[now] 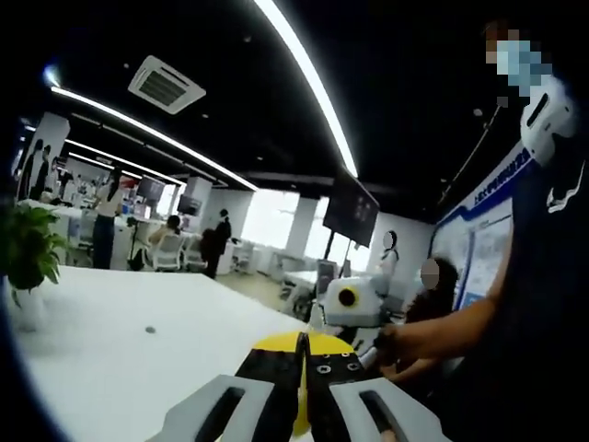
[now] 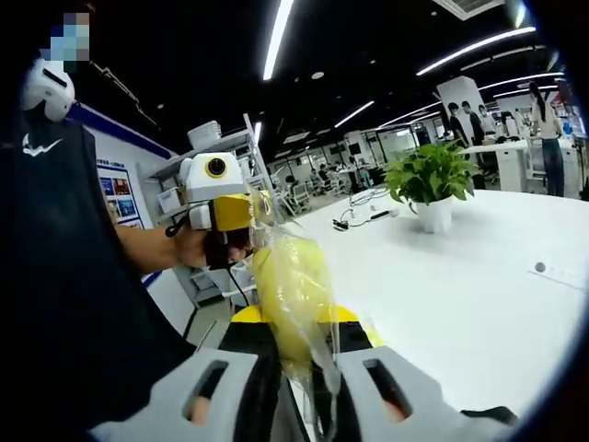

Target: Compare the silicone blocks by pressing each to a similar depth, holding the contact briefly, and releasing to observe deformation and rebound differences across the visible hardness samples.

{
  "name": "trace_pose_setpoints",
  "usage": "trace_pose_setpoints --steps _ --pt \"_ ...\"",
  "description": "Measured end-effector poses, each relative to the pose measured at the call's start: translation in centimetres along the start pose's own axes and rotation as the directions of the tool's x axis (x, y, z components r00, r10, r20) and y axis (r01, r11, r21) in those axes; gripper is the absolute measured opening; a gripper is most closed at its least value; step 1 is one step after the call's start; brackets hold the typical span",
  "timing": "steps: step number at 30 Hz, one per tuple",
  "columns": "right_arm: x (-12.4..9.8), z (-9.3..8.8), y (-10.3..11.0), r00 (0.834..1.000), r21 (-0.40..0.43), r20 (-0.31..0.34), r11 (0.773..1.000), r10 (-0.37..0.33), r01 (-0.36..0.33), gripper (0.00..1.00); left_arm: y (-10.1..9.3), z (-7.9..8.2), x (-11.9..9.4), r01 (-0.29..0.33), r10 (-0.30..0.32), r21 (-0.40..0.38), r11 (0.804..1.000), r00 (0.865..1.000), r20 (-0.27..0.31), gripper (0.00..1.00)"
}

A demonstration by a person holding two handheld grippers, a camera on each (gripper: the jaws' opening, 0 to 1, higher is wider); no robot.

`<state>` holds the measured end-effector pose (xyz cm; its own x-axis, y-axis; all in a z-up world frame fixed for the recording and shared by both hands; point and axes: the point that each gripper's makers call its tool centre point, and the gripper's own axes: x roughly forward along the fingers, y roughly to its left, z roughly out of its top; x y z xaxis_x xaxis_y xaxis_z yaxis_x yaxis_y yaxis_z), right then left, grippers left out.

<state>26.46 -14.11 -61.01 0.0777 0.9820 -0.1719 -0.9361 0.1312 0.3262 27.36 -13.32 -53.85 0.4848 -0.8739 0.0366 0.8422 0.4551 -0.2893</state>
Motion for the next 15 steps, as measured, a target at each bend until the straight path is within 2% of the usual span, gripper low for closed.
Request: trace_pose_setpoints --steps 2,7,9,12,15 --pt "0.15 -0.23 0.01 1.000 -0.009 -0.007 1.000 -0.003 0.003 0.06 0.05 -0.17 -0.22 -0.005 0.005 -0.024 1.000 1.000 -0.004 0.00" --pt "0.25 -0.44 0.27 1.000 -0.006 -0.014 1.000 0.000 -0.001 0.05 -0.28 -0.44 -0.54 -0.010 0.010 0.015 1.000 1.000 -0.010 0.00" --pt "0.25 -0.56 0.30 1.000 -0.003 -0.020 1.000 -0.004 0.004 0.05 -0.16 -0.50 -0.63 -0.023 0.024 0.062 0.998 1.000 -0.016 0.00" --pt "0.18 -0.54 0.34 1.000 -0.001 -0.019 1.000 -0.008 0.008 0.06 -0.28 -0.51 -0.58 -0.007 0.008 0.031 1.000 1.000 -0.019 0.00" --pt "0.15 -0.69 0.36 1.000 0.000 -0.025 1.000 -0.010 0.010 0.06 -0.17 -0.63 -0.53 -0.009 0.009 0.035 0.999 1.000 -0.024 0.00"
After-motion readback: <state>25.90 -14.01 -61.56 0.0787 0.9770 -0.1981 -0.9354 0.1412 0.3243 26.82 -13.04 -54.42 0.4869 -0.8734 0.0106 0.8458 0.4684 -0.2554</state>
